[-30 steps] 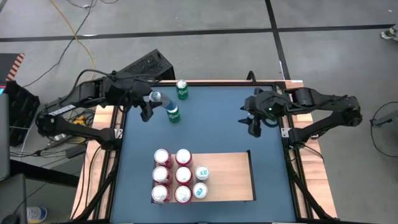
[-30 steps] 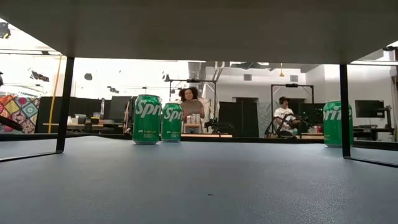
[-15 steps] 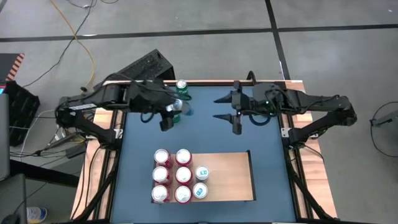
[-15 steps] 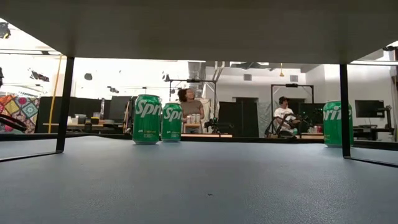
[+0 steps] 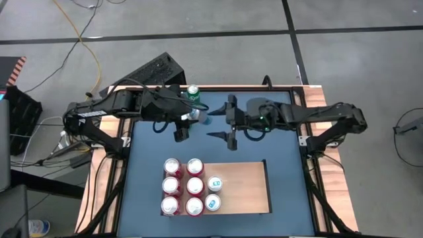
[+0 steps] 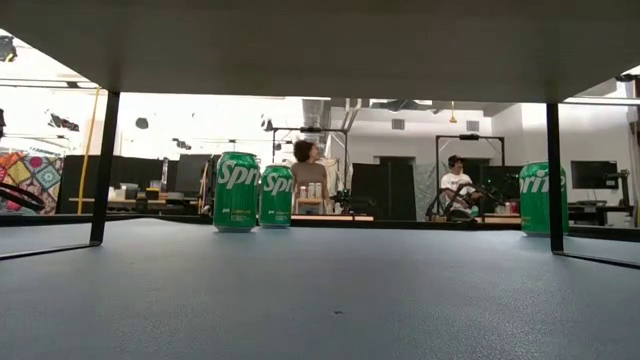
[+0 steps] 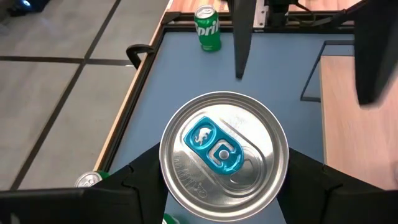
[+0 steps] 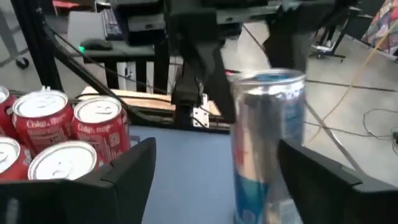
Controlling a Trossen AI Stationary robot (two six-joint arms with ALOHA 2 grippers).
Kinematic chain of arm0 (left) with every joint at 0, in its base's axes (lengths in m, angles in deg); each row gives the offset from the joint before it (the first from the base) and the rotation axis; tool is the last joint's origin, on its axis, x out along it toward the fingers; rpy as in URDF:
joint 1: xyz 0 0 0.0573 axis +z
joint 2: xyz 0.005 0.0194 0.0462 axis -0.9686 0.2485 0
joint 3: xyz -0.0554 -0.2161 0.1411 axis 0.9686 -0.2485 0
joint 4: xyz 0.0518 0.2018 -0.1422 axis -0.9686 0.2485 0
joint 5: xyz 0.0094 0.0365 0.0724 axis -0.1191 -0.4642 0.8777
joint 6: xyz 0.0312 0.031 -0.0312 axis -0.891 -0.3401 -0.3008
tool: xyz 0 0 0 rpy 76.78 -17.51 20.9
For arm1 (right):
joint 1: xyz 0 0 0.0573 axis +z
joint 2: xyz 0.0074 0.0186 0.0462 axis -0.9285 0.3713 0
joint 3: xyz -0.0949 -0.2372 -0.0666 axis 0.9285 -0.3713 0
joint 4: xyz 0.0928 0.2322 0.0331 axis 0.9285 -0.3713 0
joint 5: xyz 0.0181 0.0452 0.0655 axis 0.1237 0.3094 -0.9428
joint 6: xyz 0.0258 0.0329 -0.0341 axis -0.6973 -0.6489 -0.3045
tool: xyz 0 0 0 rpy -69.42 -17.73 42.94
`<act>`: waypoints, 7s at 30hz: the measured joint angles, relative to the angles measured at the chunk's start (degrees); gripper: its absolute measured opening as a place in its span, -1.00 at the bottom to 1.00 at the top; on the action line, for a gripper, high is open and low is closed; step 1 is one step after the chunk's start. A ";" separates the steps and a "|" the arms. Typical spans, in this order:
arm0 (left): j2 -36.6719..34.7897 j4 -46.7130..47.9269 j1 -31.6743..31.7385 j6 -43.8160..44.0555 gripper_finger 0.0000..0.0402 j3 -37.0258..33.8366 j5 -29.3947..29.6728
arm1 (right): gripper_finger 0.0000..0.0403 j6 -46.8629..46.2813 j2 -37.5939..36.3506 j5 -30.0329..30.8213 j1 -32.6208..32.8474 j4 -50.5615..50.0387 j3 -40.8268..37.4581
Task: Place canned beverage on shelf
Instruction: Put the blue soda can on the shelf aligned with the other blue soda cans
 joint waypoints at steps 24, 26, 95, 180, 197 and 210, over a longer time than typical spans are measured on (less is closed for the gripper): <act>-0.02 0.84 -0.49 1.38 0.07 -0.03 -1.24 | 0.66 -0.84 2.74 2.01 -2.64 1.62 -0.11; -0.07 1.59 -0.68 1.68 0.07 -0.01 -1.31 | 0.66 0.15 1.45 4.66 -2.45 0.26 -0.11; 4.28 -3.44 -1.22 20.95 0.11 -0.09 12.19 | 0.65 -0.54 6.83 7.93 -5.79 3.54 -0.11; -8.85 -3.59 -10.67 6.44 0.75 12.94 12.14 | -0.02 -26.83 -2.55 14.56 18.44 40.84 -34.82; -8.83 -2.50 -10.67 5.39 0.75 12.92 12.02 | 0.02 -28.98 1.08 11.79 18.72 41.60 -35.47; -8.83 -2.50 -10.64 5.39 0.75 12.92 13.05 | 0.12 -23.09 1.08 7.69 17.79 41.34 -35.47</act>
